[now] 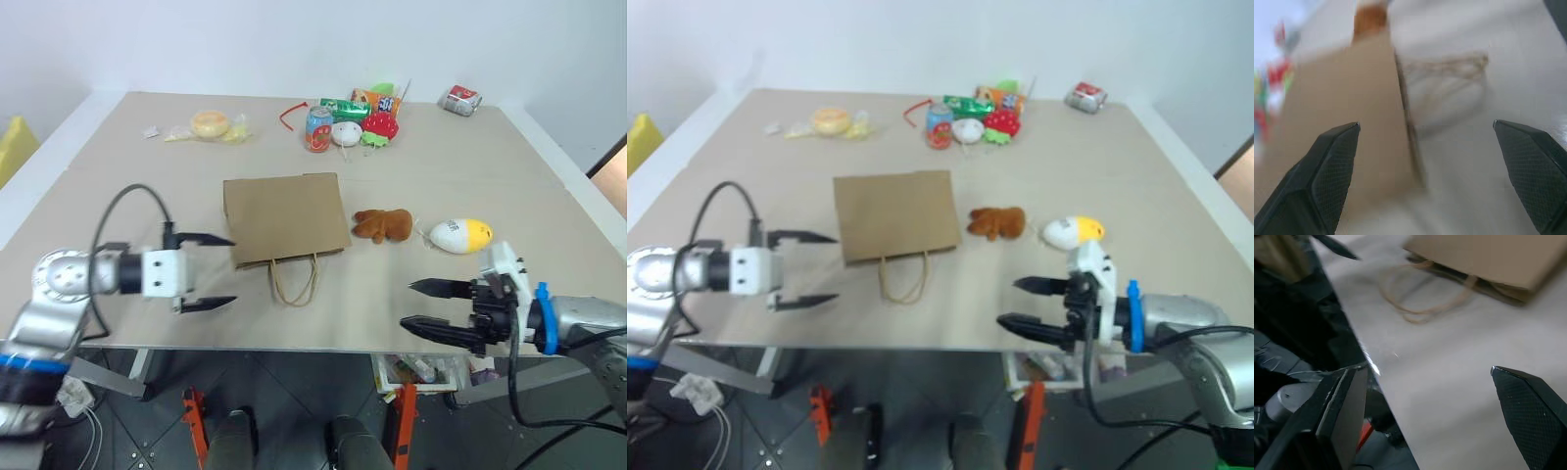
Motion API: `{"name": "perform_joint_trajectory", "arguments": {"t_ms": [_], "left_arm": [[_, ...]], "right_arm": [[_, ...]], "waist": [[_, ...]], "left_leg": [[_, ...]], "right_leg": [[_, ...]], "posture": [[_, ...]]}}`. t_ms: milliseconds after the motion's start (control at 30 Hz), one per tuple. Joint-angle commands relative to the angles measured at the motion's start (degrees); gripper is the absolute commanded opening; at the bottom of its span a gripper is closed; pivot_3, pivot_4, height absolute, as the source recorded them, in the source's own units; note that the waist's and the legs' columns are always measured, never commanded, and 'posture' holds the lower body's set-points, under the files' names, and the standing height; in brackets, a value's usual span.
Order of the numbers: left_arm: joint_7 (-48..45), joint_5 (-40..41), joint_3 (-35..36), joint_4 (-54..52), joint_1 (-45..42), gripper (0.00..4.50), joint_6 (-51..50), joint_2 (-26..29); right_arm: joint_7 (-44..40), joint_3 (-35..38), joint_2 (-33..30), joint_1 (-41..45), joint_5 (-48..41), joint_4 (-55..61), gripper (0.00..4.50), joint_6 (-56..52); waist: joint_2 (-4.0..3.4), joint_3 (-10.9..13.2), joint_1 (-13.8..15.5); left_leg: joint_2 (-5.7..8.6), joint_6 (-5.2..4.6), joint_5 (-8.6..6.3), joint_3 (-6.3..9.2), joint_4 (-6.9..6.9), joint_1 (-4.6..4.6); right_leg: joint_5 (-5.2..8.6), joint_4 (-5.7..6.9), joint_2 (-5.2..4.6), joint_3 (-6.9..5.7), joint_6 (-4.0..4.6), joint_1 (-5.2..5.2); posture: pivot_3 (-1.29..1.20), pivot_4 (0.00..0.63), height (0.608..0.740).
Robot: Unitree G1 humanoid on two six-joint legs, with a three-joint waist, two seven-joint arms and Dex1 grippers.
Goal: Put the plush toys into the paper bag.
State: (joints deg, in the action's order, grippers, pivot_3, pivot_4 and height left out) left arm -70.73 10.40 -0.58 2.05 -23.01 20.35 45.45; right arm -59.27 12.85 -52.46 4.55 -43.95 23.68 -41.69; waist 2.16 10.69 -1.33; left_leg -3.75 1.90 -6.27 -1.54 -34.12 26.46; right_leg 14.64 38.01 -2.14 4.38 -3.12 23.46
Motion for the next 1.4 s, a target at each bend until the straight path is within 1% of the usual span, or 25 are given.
{"name": "perform_joint_trajectory", "arguments": {"t_ms": [33,233,400,933,1000,1067,1167,1200,1233,1267,1300,1333,1400], "left_arm": [[-3.1,-2.0,-5.9,6.8,-8.4,4.50,9.9,-4.3],[-5.4,-3.3,-10.0,13.8,-12.7,4.50,16.6,-7.0],[-5.5,-2.4,-11.3,16.7,-15.7,4.50,16.9,-9.5],[-2.9,-6.9,-13.8,28.9,-22.1,4.50,22.1,-15.6],[-2.8,-7.4,-14.0,30.3,-22.6,4.01,23.1,-15.9],[-3.0,-7.6,-14.2,31.2,-23.0,3.62,23.8,-16.1],[-3.2,-6.3,-14.3,31.6,-23.9,2.11,23.3,-17.2],[-3.5,-6.0,-14.3,31.7,-24.1,1.78,23.2,-17.4],[-3.7,-5.8,-14.3,31.7,-24.2,1.67,23.1,-17.4],[-3.9,-5.5,-14.3,31.7,-24.3,1.12,22.9,-17.5],[-4.0,-5.3,-14.1,31.5,-24.3,1.01,22.5,-17.5],[-4.0,-4.7,-13.9,31.1,-24.4,0.43,21.5,-17.8],[-4.0,-3.1,-13.3,29.6,-24.5,0.08,18.5,-18.4]], "right_arm": [[2.4,-0.2,1.5,1.9,-2.1,5.2,4.36,-0.2],[4.3,-0.4,2.8,1.0,-2.4,6.8,4.36,-0.3],[5.3,-0.5,3.5,0.8,-2.4,7.0,4.36,-0.1],[6.7,-0.6,4.7,0.8,-2.6,7.0,4.36,0.2],[6.9,-0.5,4.8,0.7,-2.7,7.1,4.50,0.2],[7.1,-0.4,5.0,0.7,-2.7,7.3,4.50,0.2],[7.5,-0.1,5.0,0.1,-2.8,7.7,4.50,0.2],[7.6,0.0,5.0,-0.1,-2.8,7.9,4.50,0.2],[7.8,0.1,5.1,-0.3,-3.0,8.1,4.50,0.2],[8.0,0.3,5.1,-0.5,-3.2,8.3,4.50,0.0],[8.1,0.3,5.2,-0.6,-3.3,8.4,4.50,0.0],[8.2,0.4,5.3,-0.7,-3.4,8.5,4.50,0.0],[8.3,0.4,5.5,-0.9,-3.3,8.4,4.50,0.1]], "waist": [[0.00,0.0,0.0],[0.01,0.0,0.0],[0.01,0.0,0.0],[0.01,0.0,0.0],[0.01,0.0,0.0],[0.01,0.0,0.0],[0.01,0.0,0.0],[0.01,0.0,0.0],[0.01,0.0,0.0],[0.01,0.0,0.0],[0.01,0.0,0.0],[0.01,0.0,0.0],[0.01,0.0,0.0]], "left_leg": [[0.00,-0.01,0.01,-0.01,-0.18,0.01],[0.00,-0.06,0.03,0.02,-0.29,0.05],[-0.02,-0.08,0.04,0.03,-0.31,0.05],[-0.02,-0.19,0.11,0.05,-0.40,0.06],[-0.02,-0.19,0.11,0.05,-0.40,0.06],[-0.01,-0.19,0.11,0.05,-0.40,0.06],[-0.02,-0.19,0.11,0.05,-0.40,0.06],[-0.02,-0.19,0.11,0.05,-0.40,0.06],[-0.01,-0.19,0.11,0.05,-0.40,0.06],[-0.01,-0.19,0.11,0.05,-0.40,0.06],[-0.01,-0.19,0.11,0.05,-0.40,0.07],[-0.01,-0.19,0.11,0.05,-0.40,0.07],[-0.01,-0.19,0.11,0.05,-0.40,0.08]], "right_leg": [[-0.03,0.00,-0.01,0.03,-0.07,-0.08],[-0.07,0.01,0.04,0.06,-0.18,-0.12],[-0.13,0.02,0.06,0.07,-0.23,-0.13],[-0.26,0.02,0.09,0.09,-0.31,-0.16],[-0.26,0.02,0.09,0.09,-0.32,-0.17],[-0.26,0.02,0.09,0.09,-0.32,-0.17],[-0.27,0.02,0.10,0.10,-0.33,-0.16],[-0.27,0.02,0.10,0.10,-0.33,-0.16],[-0.27,0.02,0.09,0.10,-0.33,-0.17],[-0.27,0.02,0.09,0.10,-0.33,-0.17],[-0.27,0.02,0.09,0.10,-0.34,-0.17],[-0.27,0.02,0.09,0.10,-0.34,-0.17],[-0.27,0.02,0.09,0.10,-0.35,-0.17]], "posture": [[0.00,0.150,0.740],[0.00,0.150,0.740],[0.00,0.150,0.740],[0.00,0.150,0.740],[0.00,0.150,0.740],[0.00,0.150,0.740],[0.00,0.150,0.740],[0.00,0.150,0.740],[0.00,0.150,0.740],[0.00,0.150,0.740],[0.00,0.150,0.740],[0.00,0.150,0.740],[0.00,0.150,0.740]]}}
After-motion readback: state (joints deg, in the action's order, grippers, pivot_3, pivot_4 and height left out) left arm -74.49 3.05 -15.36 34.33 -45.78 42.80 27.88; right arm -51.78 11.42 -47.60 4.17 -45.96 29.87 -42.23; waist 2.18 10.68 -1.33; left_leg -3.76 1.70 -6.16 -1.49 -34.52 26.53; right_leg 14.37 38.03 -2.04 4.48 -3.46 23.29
